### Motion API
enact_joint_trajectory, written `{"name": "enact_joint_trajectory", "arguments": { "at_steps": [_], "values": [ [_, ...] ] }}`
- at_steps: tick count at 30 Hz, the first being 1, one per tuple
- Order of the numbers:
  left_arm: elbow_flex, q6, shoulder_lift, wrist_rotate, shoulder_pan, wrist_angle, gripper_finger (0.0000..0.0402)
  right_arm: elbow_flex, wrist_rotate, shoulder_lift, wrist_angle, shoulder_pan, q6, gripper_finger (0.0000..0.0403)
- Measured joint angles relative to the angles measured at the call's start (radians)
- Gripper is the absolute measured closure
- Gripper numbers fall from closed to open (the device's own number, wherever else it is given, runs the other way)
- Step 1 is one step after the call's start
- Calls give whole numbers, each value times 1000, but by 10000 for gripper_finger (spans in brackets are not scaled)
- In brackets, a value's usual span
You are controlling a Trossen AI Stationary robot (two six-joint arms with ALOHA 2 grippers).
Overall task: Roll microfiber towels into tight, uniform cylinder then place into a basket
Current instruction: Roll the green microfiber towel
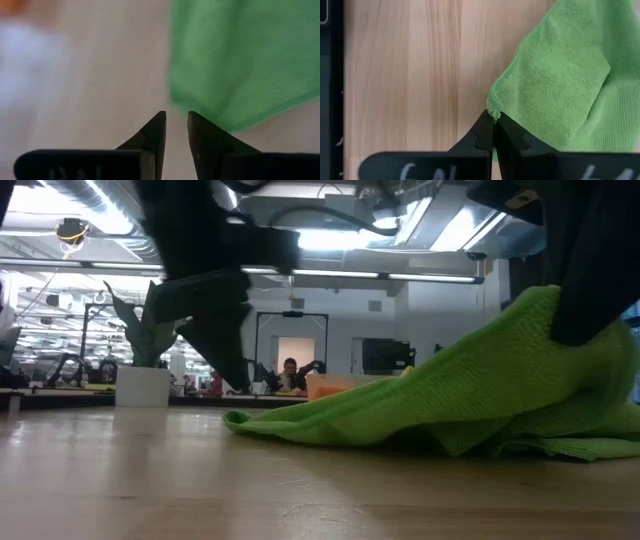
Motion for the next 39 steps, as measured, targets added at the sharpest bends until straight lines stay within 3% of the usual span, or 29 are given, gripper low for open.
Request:
{"name": "enact_joint_trajectory", "arguments": {
  "at_steps": [4,13,25,39],
  "values": [
    [0,120,7,118,45,109,336,0,1,0,-2,9,2,393],
    [1,130,14,210,64,93,335,0,0,0,-1,20,3,393],
    [0,268,19,201,-8,77,335,0,0,0,1,19,11,393],
    [0,267,82,56,1,46,336,0,1,0,2,19,36,393]
  ]
}}
